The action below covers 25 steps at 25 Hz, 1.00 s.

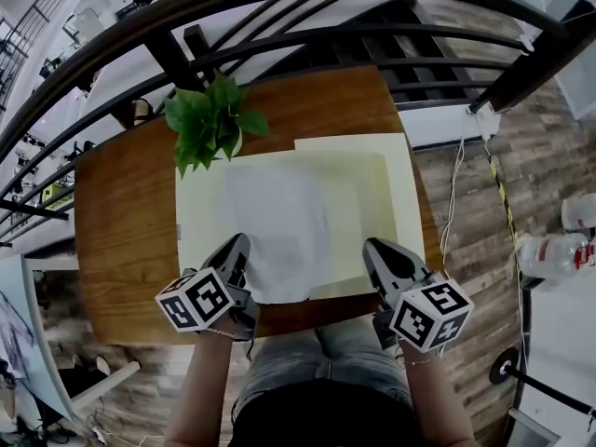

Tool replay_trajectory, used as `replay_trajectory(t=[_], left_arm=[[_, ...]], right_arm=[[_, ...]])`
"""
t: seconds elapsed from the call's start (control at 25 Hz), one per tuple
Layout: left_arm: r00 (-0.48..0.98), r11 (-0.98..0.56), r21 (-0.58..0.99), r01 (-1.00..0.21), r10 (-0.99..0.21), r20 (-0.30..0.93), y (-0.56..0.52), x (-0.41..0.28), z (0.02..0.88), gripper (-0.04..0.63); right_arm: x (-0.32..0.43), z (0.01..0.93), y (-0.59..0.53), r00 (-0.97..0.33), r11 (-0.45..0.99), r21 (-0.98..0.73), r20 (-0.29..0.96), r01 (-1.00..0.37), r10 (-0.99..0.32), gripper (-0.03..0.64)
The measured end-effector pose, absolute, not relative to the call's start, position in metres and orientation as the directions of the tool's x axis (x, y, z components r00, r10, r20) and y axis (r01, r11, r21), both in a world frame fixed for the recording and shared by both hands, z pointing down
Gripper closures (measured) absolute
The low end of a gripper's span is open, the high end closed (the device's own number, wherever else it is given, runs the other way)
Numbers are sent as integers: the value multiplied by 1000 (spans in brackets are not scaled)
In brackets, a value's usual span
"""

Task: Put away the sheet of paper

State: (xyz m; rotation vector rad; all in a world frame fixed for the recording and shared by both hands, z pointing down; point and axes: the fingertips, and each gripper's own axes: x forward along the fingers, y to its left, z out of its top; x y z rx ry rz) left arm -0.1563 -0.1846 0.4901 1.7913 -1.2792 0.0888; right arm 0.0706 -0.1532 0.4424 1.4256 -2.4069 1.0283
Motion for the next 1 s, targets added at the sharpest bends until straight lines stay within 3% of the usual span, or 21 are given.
replay_trajectory(t=[1.0], left_arm=[[531, -95, 643, -760, -661, 530, -219, -91, 501, 575]], right_arm=[[112, 450, -174, -520, 276, -498, 461, -822, -719, 589]])
